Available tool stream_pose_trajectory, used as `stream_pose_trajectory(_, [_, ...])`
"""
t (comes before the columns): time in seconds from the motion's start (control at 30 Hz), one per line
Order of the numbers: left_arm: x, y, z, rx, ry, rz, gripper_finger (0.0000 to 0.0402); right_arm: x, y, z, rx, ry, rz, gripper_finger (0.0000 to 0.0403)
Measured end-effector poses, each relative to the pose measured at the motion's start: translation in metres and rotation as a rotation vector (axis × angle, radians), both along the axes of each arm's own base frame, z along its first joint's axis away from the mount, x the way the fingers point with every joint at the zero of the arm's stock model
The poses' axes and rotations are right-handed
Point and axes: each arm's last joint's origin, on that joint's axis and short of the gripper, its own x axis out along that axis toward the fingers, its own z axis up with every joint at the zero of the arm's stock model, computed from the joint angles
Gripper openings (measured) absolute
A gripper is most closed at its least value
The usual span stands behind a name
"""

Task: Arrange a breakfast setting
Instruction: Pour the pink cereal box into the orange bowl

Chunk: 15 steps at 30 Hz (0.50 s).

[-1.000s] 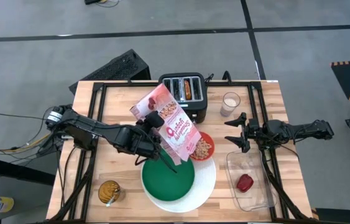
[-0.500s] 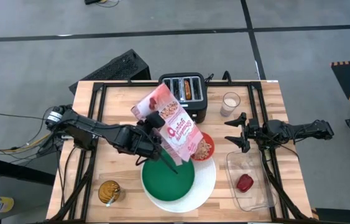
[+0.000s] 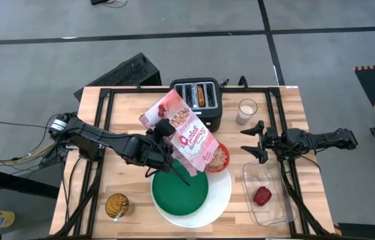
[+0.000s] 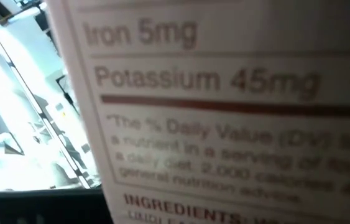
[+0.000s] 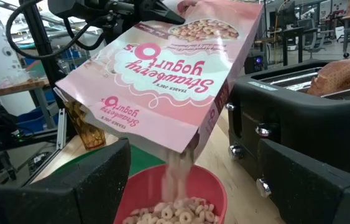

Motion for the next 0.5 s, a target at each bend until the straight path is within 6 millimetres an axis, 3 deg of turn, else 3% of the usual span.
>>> stream_pose_trajectory(0.5, [-0.012,-0.010,-0.003,-0.052,-0.027,0.020,0.0126,0.000,0.000,0.000,0.000,0.000,0.000,0.0371])
